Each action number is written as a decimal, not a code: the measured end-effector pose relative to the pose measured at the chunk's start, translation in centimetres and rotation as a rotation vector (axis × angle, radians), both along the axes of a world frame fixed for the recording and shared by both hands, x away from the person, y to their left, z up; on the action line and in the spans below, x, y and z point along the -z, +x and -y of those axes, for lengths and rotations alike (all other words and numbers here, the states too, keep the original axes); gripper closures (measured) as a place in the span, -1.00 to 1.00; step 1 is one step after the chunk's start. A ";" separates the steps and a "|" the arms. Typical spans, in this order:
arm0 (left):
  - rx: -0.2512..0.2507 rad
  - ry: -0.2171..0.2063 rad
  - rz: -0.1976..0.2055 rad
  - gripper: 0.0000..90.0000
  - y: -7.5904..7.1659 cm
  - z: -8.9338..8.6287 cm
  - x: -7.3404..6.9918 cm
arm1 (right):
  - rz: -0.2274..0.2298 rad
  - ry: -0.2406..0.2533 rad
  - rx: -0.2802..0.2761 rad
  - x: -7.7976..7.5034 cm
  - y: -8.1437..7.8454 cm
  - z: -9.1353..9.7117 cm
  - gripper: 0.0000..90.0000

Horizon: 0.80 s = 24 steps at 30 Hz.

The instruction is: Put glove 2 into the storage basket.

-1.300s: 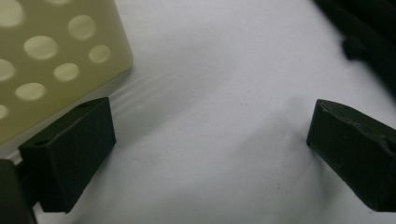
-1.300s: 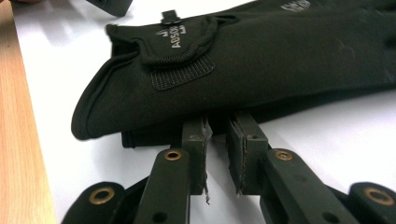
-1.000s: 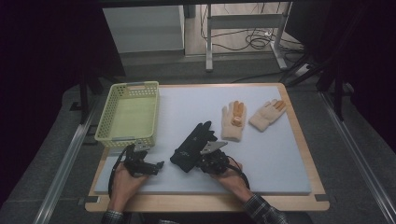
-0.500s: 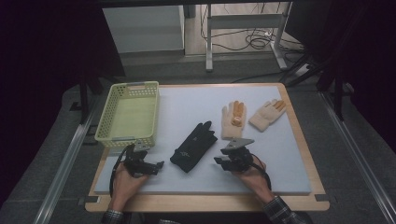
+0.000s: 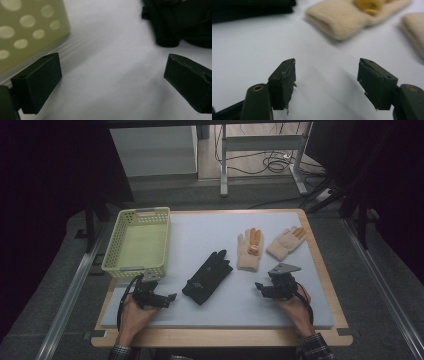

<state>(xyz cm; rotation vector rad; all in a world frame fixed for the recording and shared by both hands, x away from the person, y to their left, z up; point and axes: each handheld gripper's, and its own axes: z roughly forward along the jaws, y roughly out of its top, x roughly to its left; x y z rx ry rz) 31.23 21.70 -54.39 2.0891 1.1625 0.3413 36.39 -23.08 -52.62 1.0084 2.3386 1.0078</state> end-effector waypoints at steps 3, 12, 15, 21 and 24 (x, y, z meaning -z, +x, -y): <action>0.023 -0.017 0.003 -0.98 -0.1 0.7 -0.7 | 0.009 -0.021 0.032 0.0 0.4 0.9 -0.39; 0.120 -0.017 0.010 -1.00 0.7 4.7 -3.0 | -0.033 0.009 0.053 0.5 1.0 1.8 -0.46; 0.142 -0.015 0.000 -1.00 1.4 6.4 -3.5 | -0.032 0.009 0.053 0.5 1.0 1.8 -0.46; 0.173 0.002 -0.013 -1.00 3.0 9.8 -4.4 | -0.032 0.009 0.053 0.5 1.0 1.8 -0.46; 0.177 0.018 -0.020 -1.00 3.6 11.0 -4.4 | -0.032 0.010 0.053 0.5 1.0 1.8 -0.46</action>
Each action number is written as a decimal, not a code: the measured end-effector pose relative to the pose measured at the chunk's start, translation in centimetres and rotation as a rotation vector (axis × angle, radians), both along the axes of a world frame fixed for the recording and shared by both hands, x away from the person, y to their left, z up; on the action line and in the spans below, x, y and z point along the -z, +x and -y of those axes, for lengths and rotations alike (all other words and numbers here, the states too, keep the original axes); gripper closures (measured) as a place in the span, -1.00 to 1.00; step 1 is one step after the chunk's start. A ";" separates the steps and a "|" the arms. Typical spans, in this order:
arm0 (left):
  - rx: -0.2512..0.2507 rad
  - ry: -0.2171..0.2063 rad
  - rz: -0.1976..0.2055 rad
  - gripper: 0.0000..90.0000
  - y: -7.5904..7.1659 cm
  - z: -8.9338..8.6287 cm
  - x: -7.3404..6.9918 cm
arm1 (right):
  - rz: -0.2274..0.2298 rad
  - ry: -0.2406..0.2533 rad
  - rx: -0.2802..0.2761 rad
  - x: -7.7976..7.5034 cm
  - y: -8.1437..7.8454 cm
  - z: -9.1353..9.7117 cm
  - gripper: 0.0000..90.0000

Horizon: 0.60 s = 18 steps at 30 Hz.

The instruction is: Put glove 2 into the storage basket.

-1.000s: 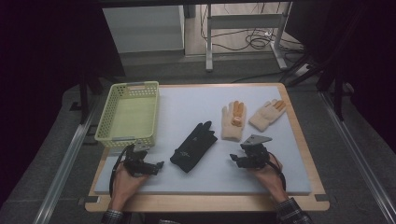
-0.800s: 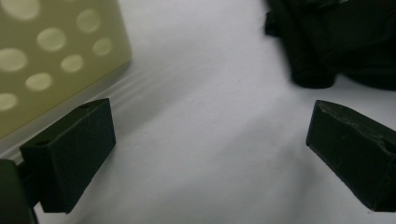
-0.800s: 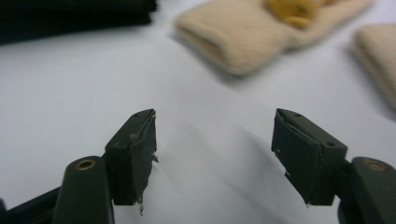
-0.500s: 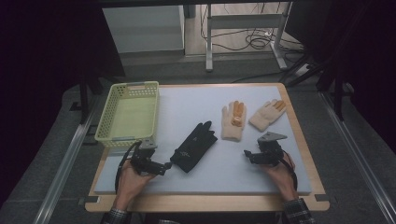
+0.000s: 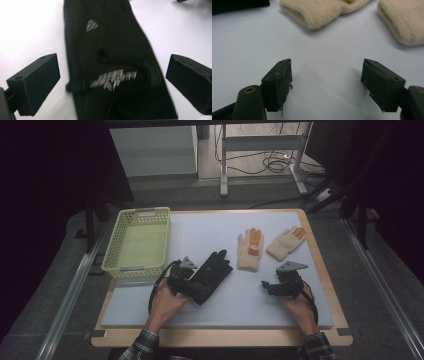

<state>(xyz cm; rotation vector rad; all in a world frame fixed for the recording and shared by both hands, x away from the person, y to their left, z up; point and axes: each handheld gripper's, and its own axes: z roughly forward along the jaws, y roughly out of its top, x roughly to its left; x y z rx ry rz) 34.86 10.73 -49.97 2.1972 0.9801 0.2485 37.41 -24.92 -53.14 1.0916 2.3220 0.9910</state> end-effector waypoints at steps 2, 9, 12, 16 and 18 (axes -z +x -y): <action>-0.015 0.036 -0.012 -1.00 0.8 1.1 0.5 | 0.000 0.000 0.000 0.0 0.0 0.0 -0.46; -0.048 0.086 -0.059 -1.00 1.8 1.8 2.3 | 0.000 -0.002 0.000 0.0 0.0 0.0 -0.46; -0.051 0.122 -0.069 -1.00 2.0 2.0 3.2 | 0.001 -0.003 0.000 0.0 0.0 0.0 -0.46; -0.057 0.146 -0.073 -1.00 2.0 2.3 3.2 | 0.002 -0.001 0.000 0.0 0.0 0.0 -0.46; -0.057 0.165 -0.074 -1.00 1.9 2.6 3.2 | 0.003 -0.002 0.000 0.0 0.0 0.0 -0.46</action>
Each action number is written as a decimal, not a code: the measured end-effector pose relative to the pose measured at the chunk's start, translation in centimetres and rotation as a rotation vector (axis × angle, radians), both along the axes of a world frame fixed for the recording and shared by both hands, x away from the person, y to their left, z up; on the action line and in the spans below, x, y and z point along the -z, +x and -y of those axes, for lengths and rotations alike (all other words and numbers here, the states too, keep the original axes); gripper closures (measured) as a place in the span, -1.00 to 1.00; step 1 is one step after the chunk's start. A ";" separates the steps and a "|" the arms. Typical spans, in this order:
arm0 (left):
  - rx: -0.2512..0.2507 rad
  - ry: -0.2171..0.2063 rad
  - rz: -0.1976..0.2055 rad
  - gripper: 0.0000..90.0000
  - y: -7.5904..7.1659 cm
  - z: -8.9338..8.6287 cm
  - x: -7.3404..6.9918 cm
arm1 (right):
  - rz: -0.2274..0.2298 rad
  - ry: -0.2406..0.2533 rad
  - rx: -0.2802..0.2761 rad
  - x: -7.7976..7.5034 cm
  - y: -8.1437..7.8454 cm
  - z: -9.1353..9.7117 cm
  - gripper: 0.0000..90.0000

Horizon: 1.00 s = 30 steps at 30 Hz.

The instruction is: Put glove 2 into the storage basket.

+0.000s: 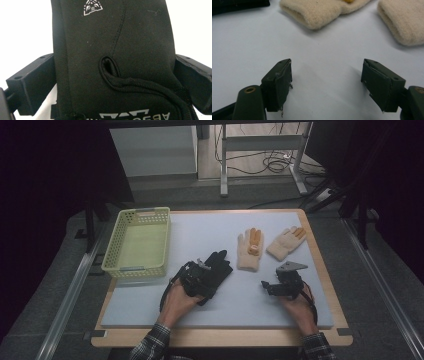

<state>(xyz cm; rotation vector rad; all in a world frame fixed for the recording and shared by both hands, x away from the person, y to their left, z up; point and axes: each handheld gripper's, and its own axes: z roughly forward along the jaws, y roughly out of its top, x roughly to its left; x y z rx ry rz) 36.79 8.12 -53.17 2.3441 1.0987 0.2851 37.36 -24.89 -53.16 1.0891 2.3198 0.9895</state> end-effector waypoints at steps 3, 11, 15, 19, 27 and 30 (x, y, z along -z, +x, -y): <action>0.000 0.020 -0.010 -0.93 0.0 0.1 -0.3 | 0.001 -0.002 -0.001 0.0 0.0 0.0 -0.46; -0.030 0.031 0.004 0.01 0.7 -1.3 -1.2 | 0.006 -0.005 0.000 0.0 0.0 0.0 -0.46; -0.038 0.032 0.004 0.29 0.8 -1.2 -1.3 | 0.006 -0.006 0.000 0.0 0.0 0.0 -0.46; -0.029 -0.006 -0.007 0.51 1.0 -1.6 -1.5 | 0.006 -0.005 0.000 0.0 0.0 0.0 -0.46; -0.051 -0.060 0.004 0.53 1.7 -2.3 -2.8 | 0.006 -0.005 0.000 0.0 0.0 0.0 -0.46; -0.055 -0.078 0.021 0.53 1.8 -2.4 -4.0 | 0.006 -0.005 0.000 0.0 0.0 0.0 -0.46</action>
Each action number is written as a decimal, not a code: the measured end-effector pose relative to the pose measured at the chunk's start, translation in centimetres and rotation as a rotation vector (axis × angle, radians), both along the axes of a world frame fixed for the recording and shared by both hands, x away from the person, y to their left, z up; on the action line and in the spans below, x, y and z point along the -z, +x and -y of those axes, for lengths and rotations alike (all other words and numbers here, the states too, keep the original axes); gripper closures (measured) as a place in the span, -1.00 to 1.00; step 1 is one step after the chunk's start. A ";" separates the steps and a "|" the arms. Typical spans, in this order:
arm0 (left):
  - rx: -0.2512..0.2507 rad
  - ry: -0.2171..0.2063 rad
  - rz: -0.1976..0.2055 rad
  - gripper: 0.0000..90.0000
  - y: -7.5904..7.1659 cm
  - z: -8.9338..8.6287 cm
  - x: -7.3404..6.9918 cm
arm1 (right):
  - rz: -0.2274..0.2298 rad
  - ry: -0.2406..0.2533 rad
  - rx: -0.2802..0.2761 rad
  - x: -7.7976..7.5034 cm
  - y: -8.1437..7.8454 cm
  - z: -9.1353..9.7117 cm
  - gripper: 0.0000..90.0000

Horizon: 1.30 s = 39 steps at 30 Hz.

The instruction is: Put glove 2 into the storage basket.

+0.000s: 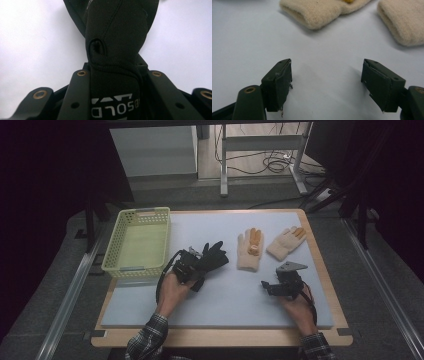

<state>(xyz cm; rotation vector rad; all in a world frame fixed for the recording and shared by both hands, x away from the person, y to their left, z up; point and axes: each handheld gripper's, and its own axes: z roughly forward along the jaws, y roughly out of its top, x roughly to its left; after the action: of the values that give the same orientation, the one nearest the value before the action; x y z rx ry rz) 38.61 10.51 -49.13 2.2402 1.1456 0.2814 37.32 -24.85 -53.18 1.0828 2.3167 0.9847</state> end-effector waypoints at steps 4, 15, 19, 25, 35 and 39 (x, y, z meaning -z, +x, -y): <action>-0.013 0.008 0.035 0.52 0.3 -0.1 -1.9 | -0.001 0.000 0.000 0.0 0.0 0.0 -0.46; -0.078 0.029 0.085 0.50 1.5 -2.4 -5.4 | -0.001 -0.002 0.000 0.0 0.0 0.0 -0.46; -0.124 0.049 0.113 0.50 2.0 -4.1 -6.8 | -0.002 -0.001 0.001 0.0 0.0 0.0 -0.46; -0.189 0.063 0.130 0.50 2.6 -6.6 -8.1 | -0.001 -0.002 0.000 0.0 0.0 0.0 -0.46; -0.338 0.075 0.141 0.50 3.5 -12.8 -9.3 | 0.001 0.001 0.000 0.0 0.0 0.0 -0.46; -0.392 0.072 0.127 0.49 3.9 -15.1 -9.0 | 0.001 0.001 0.000 0.0 0.0 0.0 -0.46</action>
<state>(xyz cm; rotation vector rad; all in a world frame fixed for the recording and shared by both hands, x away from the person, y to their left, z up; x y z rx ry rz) 42.47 25.58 -40.15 2.0099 1.5191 0.6215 37.32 -24.86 -53.19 1.0823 2.3162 0.9859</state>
